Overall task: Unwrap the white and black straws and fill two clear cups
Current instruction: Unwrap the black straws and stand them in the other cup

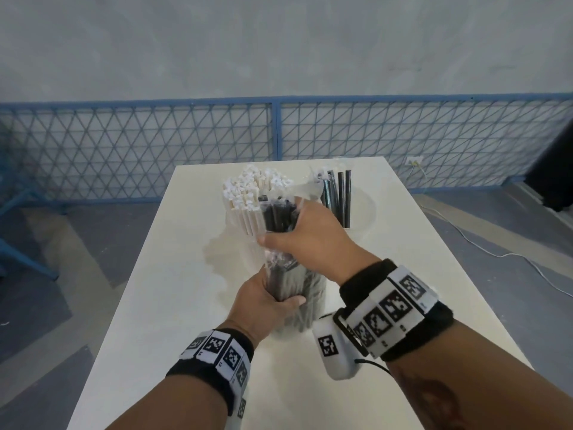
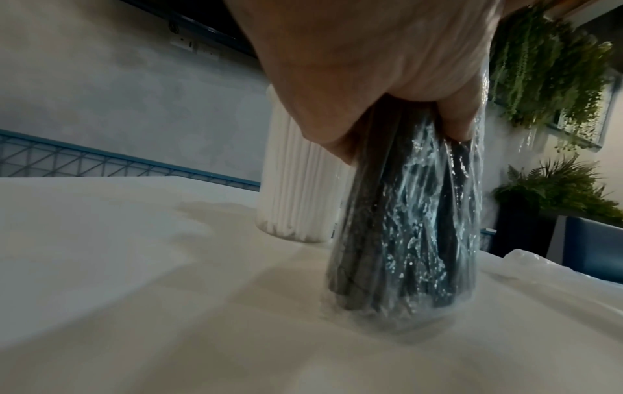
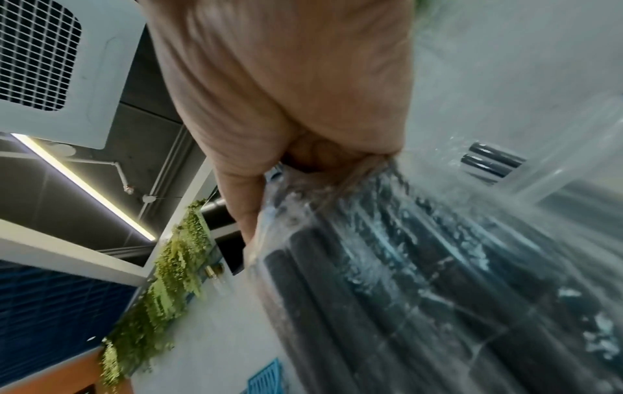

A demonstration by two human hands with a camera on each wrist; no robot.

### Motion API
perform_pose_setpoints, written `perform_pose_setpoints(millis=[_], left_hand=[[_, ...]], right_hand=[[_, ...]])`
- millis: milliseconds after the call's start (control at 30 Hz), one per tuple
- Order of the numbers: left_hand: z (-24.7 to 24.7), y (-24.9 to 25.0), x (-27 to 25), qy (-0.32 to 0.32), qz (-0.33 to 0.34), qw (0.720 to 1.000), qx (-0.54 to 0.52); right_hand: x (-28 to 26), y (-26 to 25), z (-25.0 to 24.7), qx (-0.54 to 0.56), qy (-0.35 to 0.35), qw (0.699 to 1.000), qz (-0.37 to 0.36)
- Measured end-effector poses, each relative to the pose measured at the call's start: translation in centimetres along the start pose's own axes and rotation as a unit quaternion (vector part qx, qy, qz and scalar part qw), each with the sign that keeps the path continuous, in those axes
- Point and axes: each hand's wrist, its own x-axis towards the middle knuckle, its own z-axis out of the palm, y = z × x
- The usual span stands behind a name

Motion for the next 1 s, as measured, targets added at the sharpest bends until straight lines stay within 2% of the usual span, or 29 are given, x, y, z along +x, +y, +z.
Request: perform_pose_setpoints(millis=[167, 267, 333, 467, 533, 600, 700, 800, 900, 1000], left_hand=[[0.0, 0.0, 0.1, -0.026, -0.002, 1.000, 0.017], [0.0, -0.7, 0.0, -0.016, -0.019, 1.000, -0.005], [0.0, -1.1, 0.0, 0.002, -0.023, 1.000, -0.019], [-0.6, -1.3, 0.0, 0.013, -0.032, 0.999, -0.026], [-0.8, -1.2, -0.1, 0.017, -0.036, 0.999, -0.023], [-0.9, -1.3, -0.1, 0.024, -0.038, 0.999, -0.017], [-0.9, -1.3, 0.0, 0.030, -0.040, 0.999, -0.008], [-0.7, -1.2, -0.1, 0.031, -0.042, 0.999, -0.003], [-0.7, -1.0, -0.2, 0.028, -0.038, 0.999, -0.011], [-0.8, -0.9, -0.4, 0.017, -0.033, 0.999, -0.023]], right_hand=[[-0.5, -3.0, -1.7, 0.169, 0.018, 0.985, -0.020], [-0.4, -6.0, -5.5, 0.162, 0.058, 0.982, -0.074], [0.2, -7.9, -8.2, 0.188, 0.130, 0.965, -0.129], [1.4, -8.8, -12.9, 0.253, 0.316, 0.885, -0.233], [2.7, -7.2, -13.9, 0.241, 0.370, 0.868, -0.226], [4.5, -4.5, -13.3, 0.172, 0.407, 0.882, -0.166], [6.9, 0.9, -10.3, 0.115, 0.395, 0.911, -0.035], [8.2, 5.3, -7.1, 0.084, 0.345, 0.934, 0.049], [8.6, 8.1, -5.2, -0.011, 0.257, 0.960, 0.107], [9.1, 9.2, -4.9, -0.101, 0.162, 0.968, 0.162]])
